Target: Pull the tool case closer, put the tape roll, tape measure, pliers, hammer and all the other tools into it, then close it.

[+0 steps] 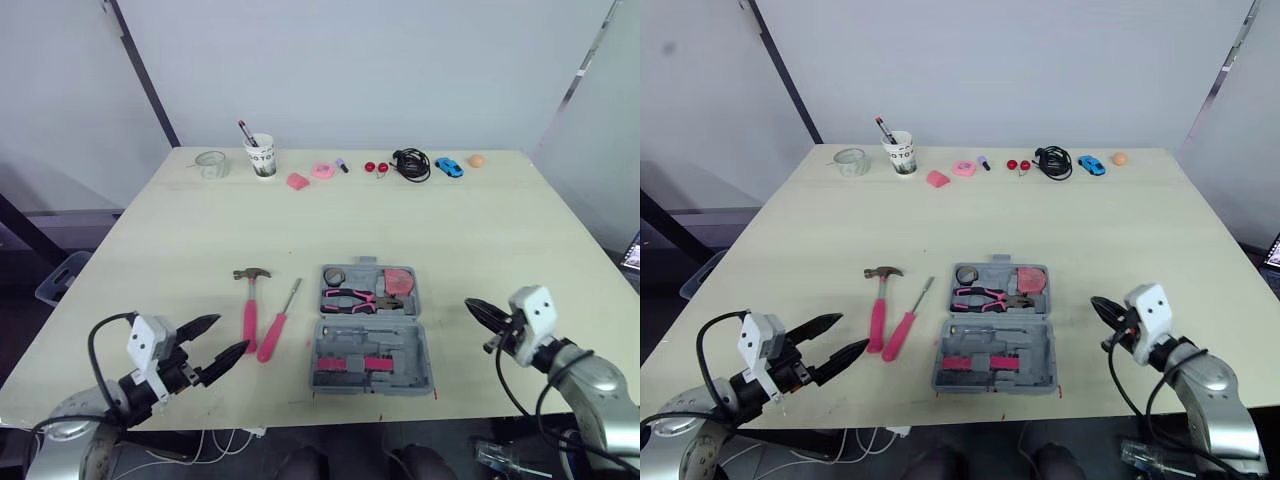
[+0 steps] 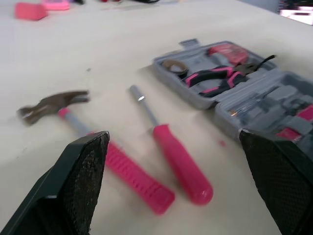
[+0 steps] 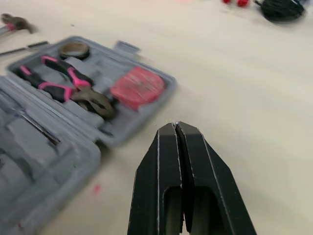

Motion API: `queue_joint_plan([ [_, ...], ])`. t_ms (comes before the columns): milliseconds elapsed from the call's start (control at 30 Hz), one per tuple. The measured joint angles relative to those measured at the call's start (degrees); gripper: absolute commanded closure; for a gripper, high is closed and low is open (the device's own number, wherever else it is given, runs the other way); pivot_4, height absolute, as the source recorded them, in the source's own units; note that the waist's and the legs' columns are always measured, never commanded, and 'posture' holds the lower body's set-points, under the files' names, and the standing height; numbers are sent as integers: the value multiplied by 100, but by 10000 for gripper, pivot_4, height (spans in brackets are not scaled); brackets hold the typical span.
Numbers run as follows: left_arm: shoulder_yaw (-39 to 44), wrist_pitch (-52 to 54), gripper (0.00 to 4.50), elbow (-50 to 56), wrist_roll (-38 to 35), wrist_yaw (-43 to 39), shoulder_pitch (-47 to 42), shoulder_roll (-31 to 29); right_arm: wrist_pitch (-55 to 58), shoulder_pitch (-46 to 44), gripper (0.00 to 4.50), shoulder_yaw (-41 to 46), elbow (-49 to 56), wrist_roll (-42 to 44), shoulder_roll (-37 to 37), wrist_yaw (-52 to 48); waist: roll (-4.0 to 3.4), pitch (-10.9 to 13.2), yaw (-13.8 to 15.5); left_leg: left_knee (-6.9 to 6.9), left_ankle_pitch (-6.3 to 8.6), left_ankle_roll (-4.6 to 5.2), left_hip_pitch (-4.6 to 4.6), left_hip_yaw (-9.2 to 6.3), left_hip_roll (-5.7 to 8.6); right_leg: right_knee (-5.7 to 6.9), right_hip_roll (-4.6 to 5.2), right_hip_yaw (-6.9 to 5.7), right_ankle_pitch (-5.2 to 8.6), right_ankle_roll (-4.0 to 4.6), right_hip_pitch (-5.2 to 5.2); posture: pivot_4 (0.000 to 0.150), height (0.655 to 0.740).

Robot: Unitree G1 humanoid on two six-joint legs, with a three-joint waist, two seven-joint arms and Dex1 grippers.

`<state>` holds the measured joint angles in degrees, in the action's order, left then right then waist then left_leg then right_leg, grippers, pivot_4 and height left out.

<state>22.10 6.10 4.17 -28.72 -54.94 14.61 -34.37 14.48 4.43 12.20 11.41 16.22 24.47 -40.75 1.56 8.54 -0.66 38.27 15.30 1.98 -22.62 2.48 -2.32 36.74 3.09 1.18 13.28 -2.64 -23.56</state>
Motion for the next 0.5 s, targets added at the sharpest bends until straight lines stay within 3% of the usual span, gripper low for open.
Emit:
queue_joint_plan([
  [100, 103, -225, 0, -83, 74, 186, 198, 148, -241, 470, 33959, 298, 11, 200, -57, 57, -2, -4, 14, -1, 0, 0, 0, 0, 0, -1, 2, 0, 0, 0, 1, 1500, 7400],
  [167, 229, -367, 0, -201, 168, 356, 408, 257, -494, 996, 21497, 507, 9, 255, -63, 59, 0, -5, 14, -1, 1, 0, -1, 0, 0, -2, 2, 0, 1, 0, 0, 1500, 7400],
  [333, 435, -605, 0, -401, 280, 646, 745, 448, -1009, 1737, 776, 882, -31, 435, -164, -36, 1, -13, 6, -1, 1, 0, 2, 1, -5, -2, 6, 2, 2, -2, -2, 1500, 7400],
  [500, 442, -747, 0, -502, 376, 791, 941, 569, -1298, 2125, 776, 1016, -146, 534, -202, -78, -1, -14, 2, -3, 3, -3, 3, 1, -8, -3, 47, -4, 5, -5, -10, 1500, 7400],
])
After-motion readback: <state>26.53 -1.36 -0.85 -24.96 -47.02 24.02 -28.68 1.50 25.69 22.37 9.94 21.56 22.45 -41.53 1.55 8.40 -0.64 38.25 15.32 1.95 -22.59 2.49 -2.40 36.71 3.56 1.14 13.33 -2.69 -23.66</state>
